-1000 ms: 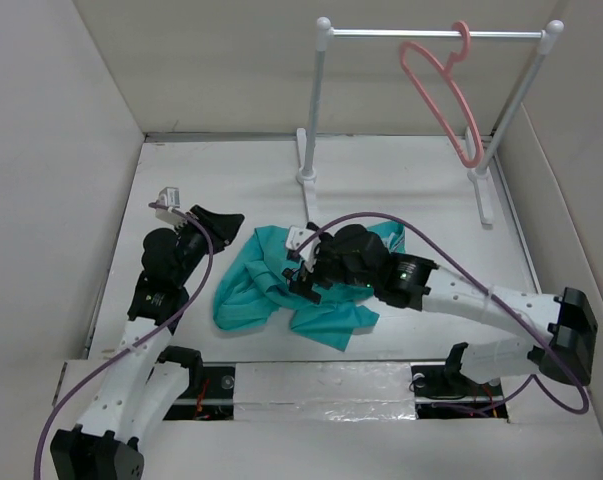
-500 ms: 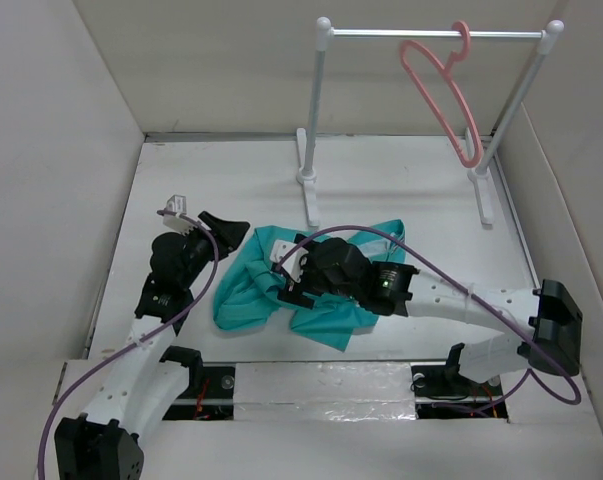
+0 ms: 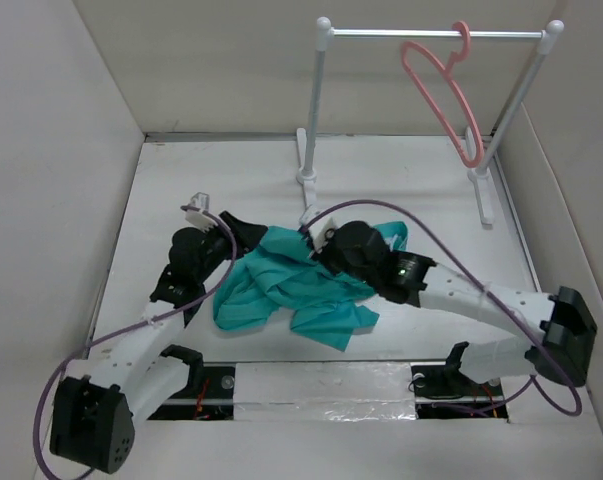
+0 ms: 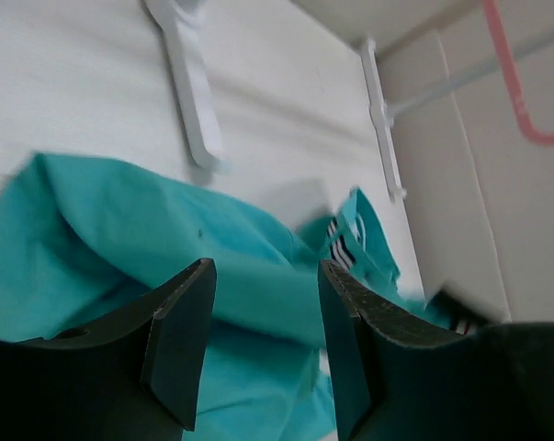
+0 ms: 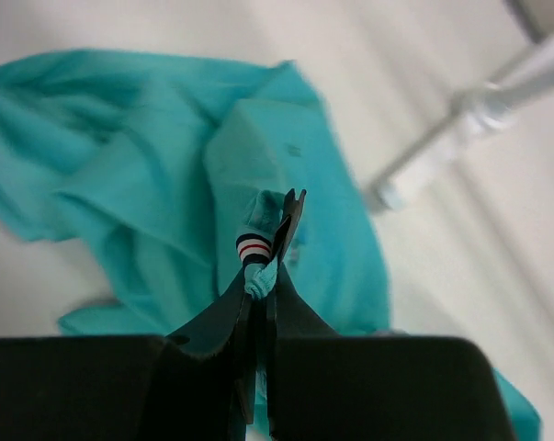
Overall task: Place the trousers on the hanger
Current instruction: Flatten out the trousers at the center of the board.
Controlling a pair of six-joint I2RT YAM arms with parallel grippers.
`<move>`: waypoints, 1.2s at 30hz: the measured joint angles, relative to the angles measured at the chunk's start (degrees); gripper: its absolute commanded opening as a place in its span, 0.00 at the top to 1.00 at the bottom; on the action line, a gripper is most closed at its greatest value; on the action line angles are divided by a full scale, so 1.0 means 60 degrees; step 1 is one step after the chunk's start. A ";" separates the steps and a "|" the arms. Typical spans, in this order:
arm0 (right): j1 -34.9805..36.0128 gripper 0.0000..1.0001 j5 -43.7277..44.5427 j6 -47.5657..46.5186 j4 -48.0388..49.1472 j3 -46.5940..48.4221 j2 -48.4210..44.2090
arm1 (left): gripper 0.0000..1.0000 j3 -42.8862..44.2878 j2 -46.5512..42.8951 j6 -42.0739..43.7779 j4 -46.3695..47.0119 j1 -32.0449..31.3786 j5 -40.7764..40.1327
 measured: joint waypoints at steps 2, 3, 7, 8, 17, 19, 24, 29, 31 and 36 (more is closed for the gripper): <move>-0.0911 1.00 0.0142 0.0342 0.0233 -0.0350 -0.0831 | 0.54 0.0178 0.0597 0.0084 0.0004 -0.1137 -0.0525; -0.1501 1.00 0.0266 0.0557 0.0401 -0.0546 -0.1282 | 0.54 0.0368 0.0933 0.0120 -0.0040 -0.1810 -0.0790; -0.4073 1.00 0.0823 0.1483 0.0925 -0.1377 -0.2852 | 0.46 0.0841 0.1504 0.0240 0.0007 -0.3235 -0.1563; -0.4692 1.00 0.0929 0.1698 0.0954 -0.1588 -0.3147 | 0.45 0.0867 0.1435 0.0284 -0.0011 -0.3268 -0.1763; -0.7395 1.00 0.1024 0.2630 0.0987 -0.2375 -0.3308 | 0.38 0.0787 0.0178 0.0568 -0.1089 -0.4561 -0.4437; -0.7708 1.00 0.0980 0.2692 0.0980 -0.2375 -0.3155 | 0.38 0.0612 -0.0106 0.0517 -0.1588 -0.4903 -0.5118; -0.8608 1.00 0.0834 0.2688 0.0903 -0.2182 -0.3089 | 0.40 -0.0076 -0.0962 -0.0047 -0.3071 -0.5388 -0.6528; -0.8980 1.00 0.0550 0.2681 0.0947 -0.1752 -0.3042 | 0.29 -0.0772 -0.1264 -0.1005 -0.4047 -0.5249 -0.7548; -0.8983 1.00 0.0372 0.2681 0.0980 -0.1752 -0.3071 | 0.29 -0.0896 -0.0911 -0.1129 -0.3993 -0.4728 -0.7519; -0.8983 1.00 -0.0117 0.2677 0.1016 -0.1891 -0.3279 | 0.34 -0.0922 0.0834 -0.0914 -0.2652 -0.3158 -0.6823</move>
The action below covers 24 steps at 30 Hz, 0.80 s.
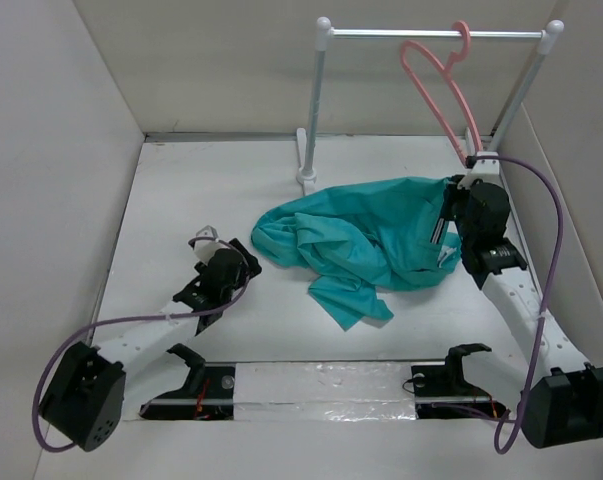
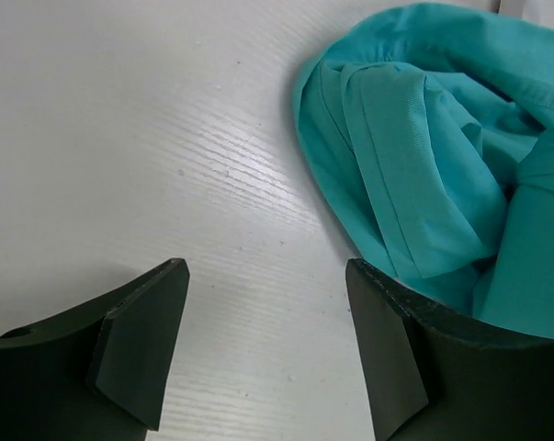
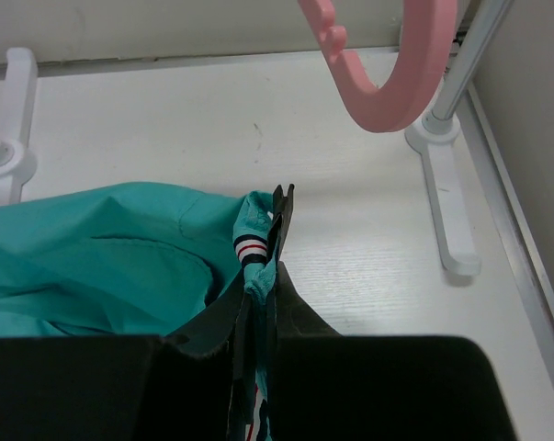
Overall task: Place the trousers on the hanger
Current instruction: Flatten out the trousers at the center of the board.
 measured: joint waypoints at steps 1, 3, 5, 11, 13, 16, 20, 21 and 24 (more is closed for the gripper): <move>0.0000 1.00 -0.0080 0.0000 0.0000 -0.0011 -0.0036 | 0.36 0.0062 0.0386 0.0062 0.0270 0.0087 0.0186; 0.0004 1.00 -0.0208 -0.0004 -0.0004 -0.0040 -0.0146 | 0.43 0.0339 0.1322 0.0229 0.0725 0.0117 0.0579; -0.0004 1.00 -0.0306 -0.0015 0.0000 -0.0117 -0.0284 | 0.46 0.0659 0.2171 0.0346 0.1155 0.0113 0.0933; -0.0055 1.00 -0.0535 -0.0025 -0.0029 -0.0157 -0.0481 | 0.47 0.1322 0.3938 0.0441 0.2069 -0.0026 0.1457; -0.0055 1.00 -0.0586 -0.0025 -0.0029 -0.0157 -0.0488 | 0.56 0.1479 0.4244 0.0426 0.2171 -0.0047 0.1486; -0.0055 1.00 -0.0630 -0.0025 -0.0029 -0.0157 -0.0499 | 0.77 0.1763 0.4717 0.0412 0.2430 -0.0080 0.1479; -0.0055 1.00 -0.0681 -0.0011 -0.0029 -0.0157 -0.0525 | 1.00 0.2419 0.5668 0.0437 0.2626 -0.0084 0.1370; -0.0055 1.00 -0.0692 -0.0007 -0.0029 -0.0157 -0.0525 | 1.00 0.2575 0.5854 0.0452 0.2616 -0.0073 0.1322; -0.0055 1.00 -0.0688 -0.0007 -0.0055 -0.0157 -0.0590 | 1.00 0.2962 0.6105 0.0433 0.2441 0.0058 0.1209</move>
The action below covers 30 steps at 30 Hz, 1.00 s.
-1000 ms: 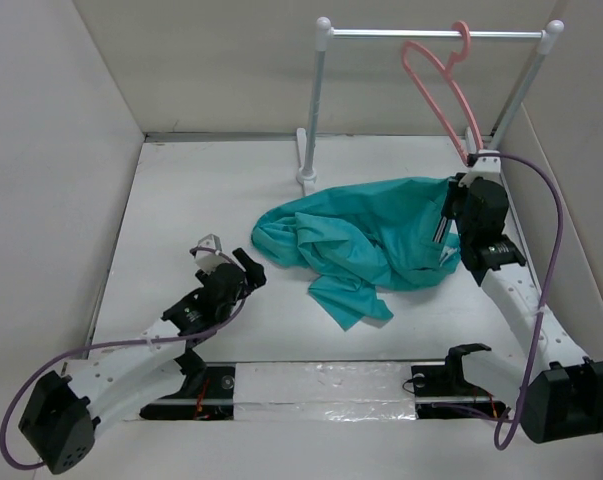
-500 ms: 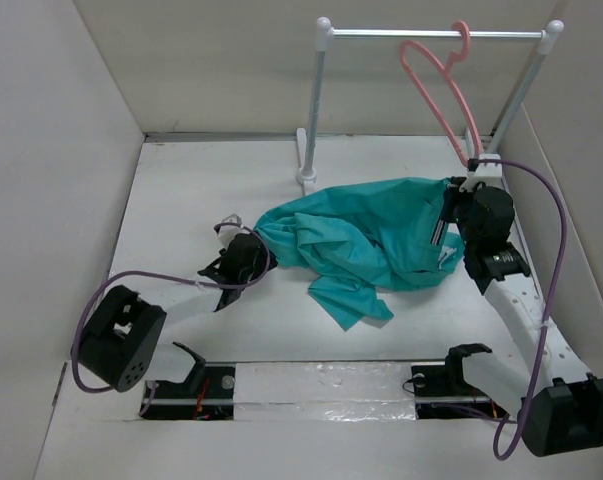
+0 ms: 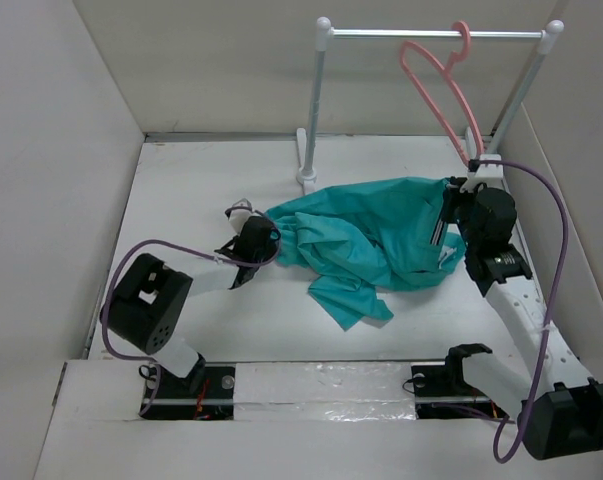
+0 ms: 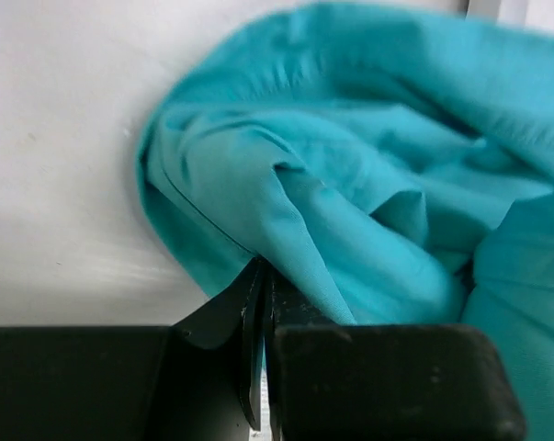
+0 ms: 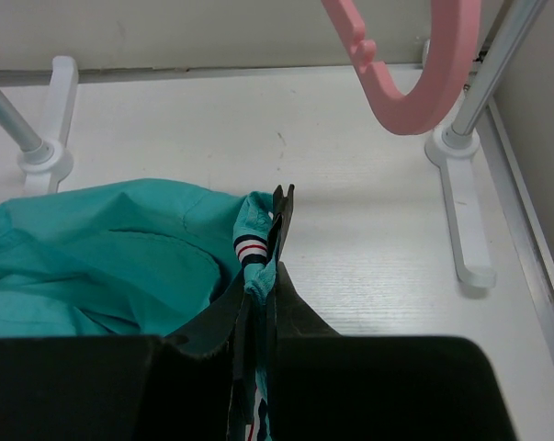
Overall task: Place the trousers on the hanger
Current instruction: Flatten out the trousers at the center of the board.
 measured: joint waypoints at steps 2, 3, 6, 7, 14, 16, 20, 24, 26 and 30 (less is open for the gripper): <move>0.0000 1.00 0.0007 -0.0007 -0.0091 0.0000 -0.0135 | 1.00 0.0073 -0.0306 0.0007 -0.0146 0.0124 -0.0200; 0.0000 1.00 0.0029 -0.0011 -0.0215 0.0000 -0.0251 | 1.00 0.0073 -0.0597 0.0015 -0.0280 0.0182 -0.0335; 0.0000 1.00 0.0055 0.0000 -0.0648 0.0000 -0.0823 | 1.00 0.0080 -0.1810 0.0106 -0.0550 0.0372 -0.0663; 0.0000 1.00 0.0055 0.0007 -0.0750 0.0000 -0.1049 | 1.00 0.0091 -0.2146 0.0120 -0.0568 0.0408 -0.0750; -0.0076 1.00 0.0066 -0.0025 -0.1239 0.0401 -0.1887 | 0.59 -0.0208 -0.2401 0.0040 -0.0510 0.0565 -0.0623; -0.0076 1.00 0.0033 -0.0029 -0.1311 0.0441 -0.1807 | 0.43 -0.0528 -0.2124 0.0004 -0.0539 0.0674 -0.0433; -0.0080 1.00 -0.0066 -0.0058 -0.1563 0.0437 -0.1781 | 0.31 -0.0725 -0.1519 0.0204 -0.0357 0.0918 0.0098; -0.0080 1.00 -0.0219 -0.0102 -0.1592 0.0437 -0.1789 | 0.28 -0.0743 -0.1107 0.0514 0.0477 0.0951 0.0714; -0.0080 1.00 -0.0288 -0.0106 -0.1603 0.0426 -0.1792 | 0.28 -0.0707 -0.0790 0.0623 0.0973 0.0951 0.1067; -0.0084 1.00 -0.0557 -0.0135 -0.1603 0.0302 -0.1796 | 0.40 -0.0379 0.0233 0.0750 0.1810 0.0951 0.1741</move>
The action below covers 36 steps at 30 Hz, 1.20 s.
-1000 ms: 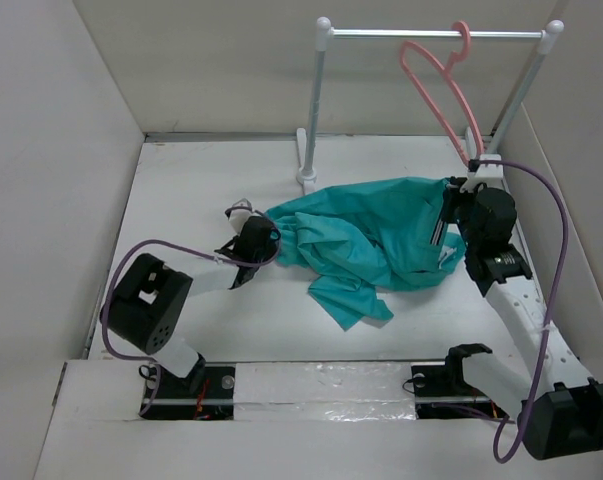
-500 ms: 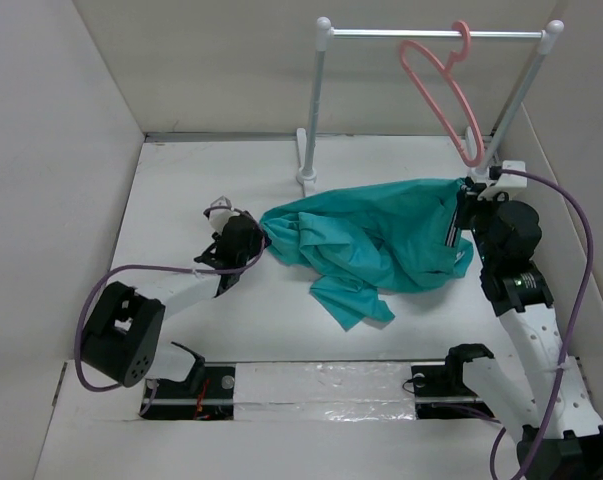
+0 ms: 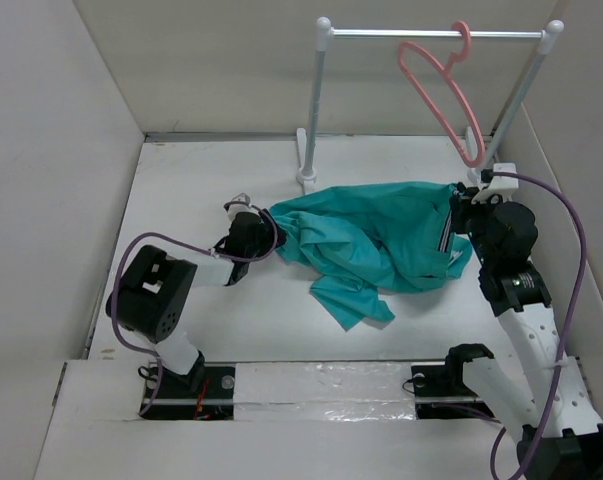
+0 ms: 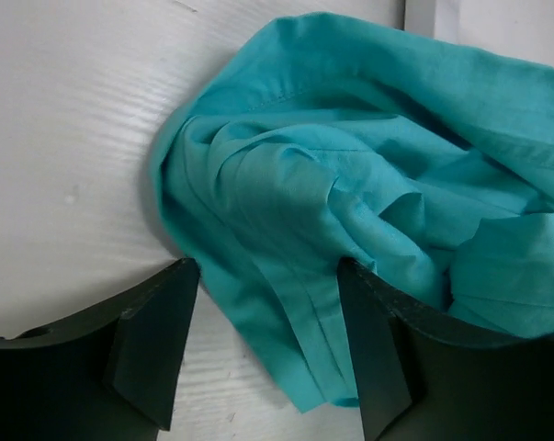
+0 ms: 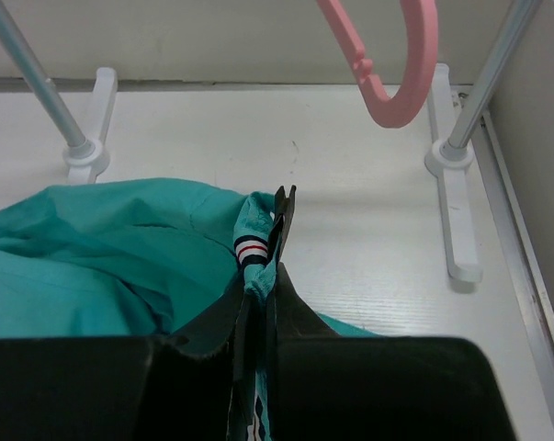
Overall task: Place the trousers on the hanger
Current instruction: Flatten out the trousers at the center of the board.
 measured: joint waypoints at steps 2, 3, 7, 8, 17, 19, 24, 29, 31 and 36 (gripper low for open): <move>0.0000 1.00 -0.0117 -0.0025 0.0004 -0.0055 0.0007 | 0.59 0.0244 0.0393 -0.0004 0.0229 0.0000 0.0237; 0.0000 1.00 -0.0164 -0.0033 0.0007 -0.0084 0.0007 | 0.75 0.0335 0.0535 -0.0022 0.0284 0.0004 0.0310; -0.0007 1.00 -0.0204 -0.0033 0.0007 -0.0124 0.0007 | 1.00 0.0463 0.0634 -0.0004 0.0208 0.0000 0.0390; -0.0015 1.00 -0.0204 -0.0036 0.0011 -0.0124 0.0007 | 1.00 0.0517 0.0590 0.0000 0.0084 -0.0007 0.0335; -0.0033 1.00 -0.0189 -0.0029 -0.0907 0.0463 -0.0237 | 1.00 0.2881 -0.1861 0.0554 -0.3687 0.0124 -0.1344; -0.0036 1.00 -0.0160 -0.0033 -0.1494 0.1005 -0.0627 | 1.00 0.3854 -0.2415 0.0834 -0.4546 0.0291 -0.1861; -0.0036 1.00 -0.0237 -0.0113 -0.2790 0.3257 -0.1723 | 1.00 0.5614 -0.3727 0.1606 -0.6138 0.0936 -0.3045; -0.0036 1.00 -0.0714 -0.0299 -0.3836 0.5574 -0.2382 | 1.00 0.6324 -0.4878 0.2484 -0.7144 0.1450 -0.3945; -0.0044 1.00 -0.1100 -0.0317 -0.4317 0.6309 -0.2575 | 1.00 0.6492 -0.5329 0.2823 -0.7424 0.1545 -0.4262; -0.0080 1.00 -0.1854 -0.0248 -0.5074 0.7125 -0.2903 | 1.00 0.6659 -0.6339 0.3588 -0.7581 0.1537 -0.4681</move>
